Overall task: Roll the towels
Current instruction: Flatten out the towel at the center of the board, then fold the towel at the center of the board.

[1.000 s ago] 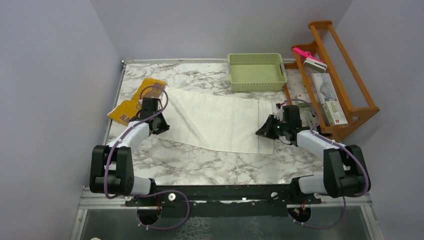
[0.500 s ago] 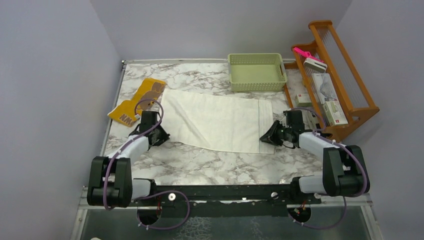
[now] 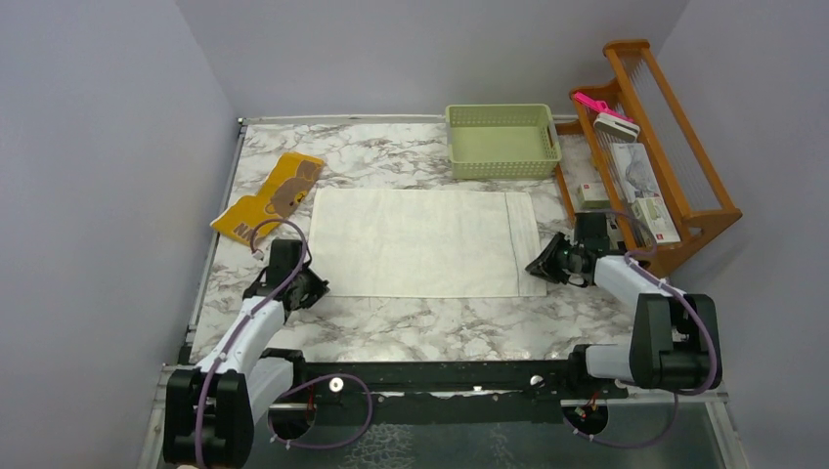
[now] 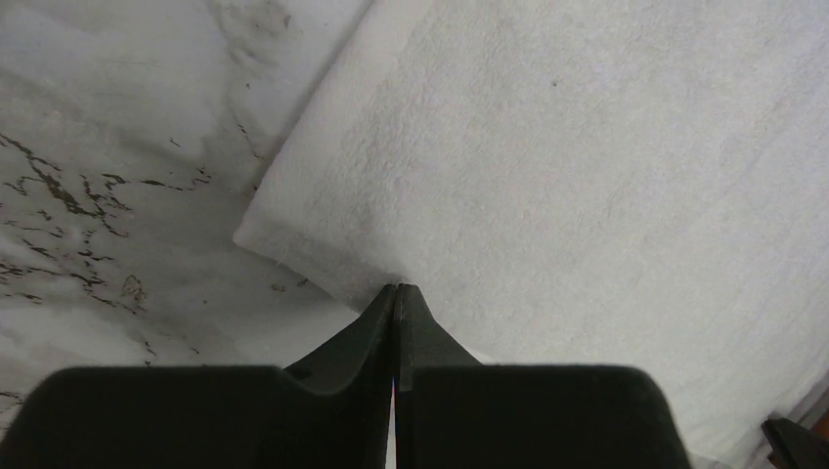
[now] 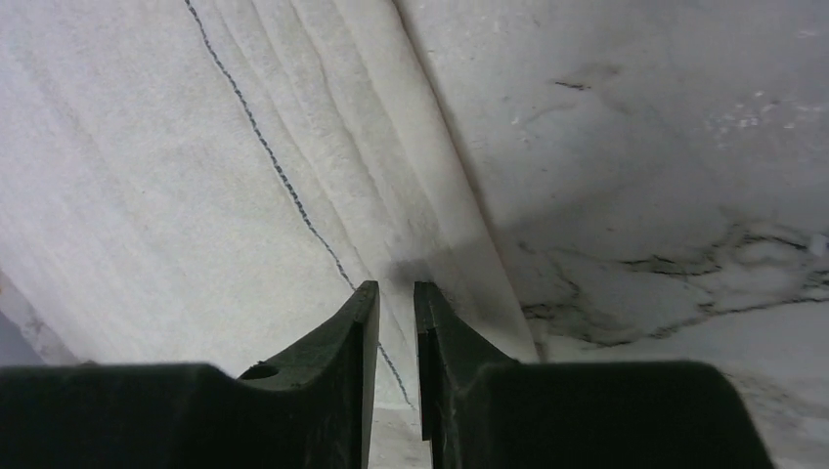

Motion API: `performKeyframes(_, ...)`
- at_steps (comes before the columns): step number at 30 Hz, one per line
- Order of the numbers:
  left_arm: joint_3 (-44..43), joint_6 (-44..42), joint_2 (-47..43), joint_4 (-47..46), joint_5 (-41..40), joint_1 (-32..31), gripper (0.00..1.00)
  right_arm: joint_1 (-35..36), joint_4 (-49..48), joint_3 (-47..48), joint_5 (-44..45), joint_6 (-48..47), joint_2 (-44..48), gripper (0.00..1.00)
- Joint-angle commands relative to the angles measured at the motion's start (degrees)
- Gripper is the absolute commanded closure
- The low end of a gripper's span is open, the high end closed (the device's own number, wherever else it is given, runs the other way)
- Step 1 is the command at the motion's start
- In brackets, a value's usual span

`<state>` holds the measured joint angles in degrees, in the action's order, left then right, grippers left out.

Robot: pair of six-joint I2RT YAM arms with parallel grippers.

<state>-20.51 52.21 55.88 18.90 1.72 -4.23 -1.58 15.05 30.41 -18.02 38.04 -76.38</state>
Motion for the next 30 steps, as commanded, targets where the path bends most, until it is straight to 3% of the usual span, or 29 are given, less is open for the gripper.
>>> performKeyframes(1,-4.9,-0.8,-3.3,5.1,-3.4,0.0,0.93,-0.6,6.1,3.1,7.1,-2.1,3.7,0.79)
performKeyframes(4,-12.6,-8.7,-3.8,4.9,-2.7,0.0,0.80,-0.6,7.7,7.4,5.9,-3.4,6.9,0.75)
performKeyframes(5,-16.1,-13.2,-2.0,4.8,-2.3,0.0,0.71,-0.6,7.6,9.0,5.1,-4.0,8.1,0.70)
performKeyframes(7,-23.0,-21.5,3.2,4.8,-0.7,0.1,0.39,-0.6,6.0,13.3,3.5,-6.6,10.1,0.49)
performKeyframes(8,-25.9,-24.6,6.4,4.7,0.6,0.2,0.27,-0.6,4.3,14.6,3.3,-8.1,10.6,0.41)
performKeyframes(10,-31.8,-29.4,14.9,3.5,5.4,1.1,0.15,-0.6,1.4,18.1,4.9,-10.3,10.3,0.25)
performKeyframes(12,-37.9,-33.6,23.6,3.5,8.4,2.0,0.14,-0.6,0.9,22.6,7.0,-12.7,7.9,0.19)
performKeyframes(16,-47.2,-39.9,34.2,1.9,9.0,4.4,0.16,-0.6,1.4,30.8,6.1,-15.9,1.1,0.18)
performKeyframes(20,-54.9,-44.1,43.8,1.4,14.6,8.2,0.41,-0.6,-0.4,33.6,1.7,-15.8,-4.0,0.18)
performKeyframes(27,-60.0,-48.3,55.1,-1.4,19.9,10.1,0.41,-0.6,-3.0,33.0,-3.5,-15.4,-8.9,0.18)
performKeyframes(30,-61.5,-49.1,58.8,-1.4,21.3,10.1,0.47,-0.6,-2.9,32.4,-3.4,-16.2,-9.4,0.18)
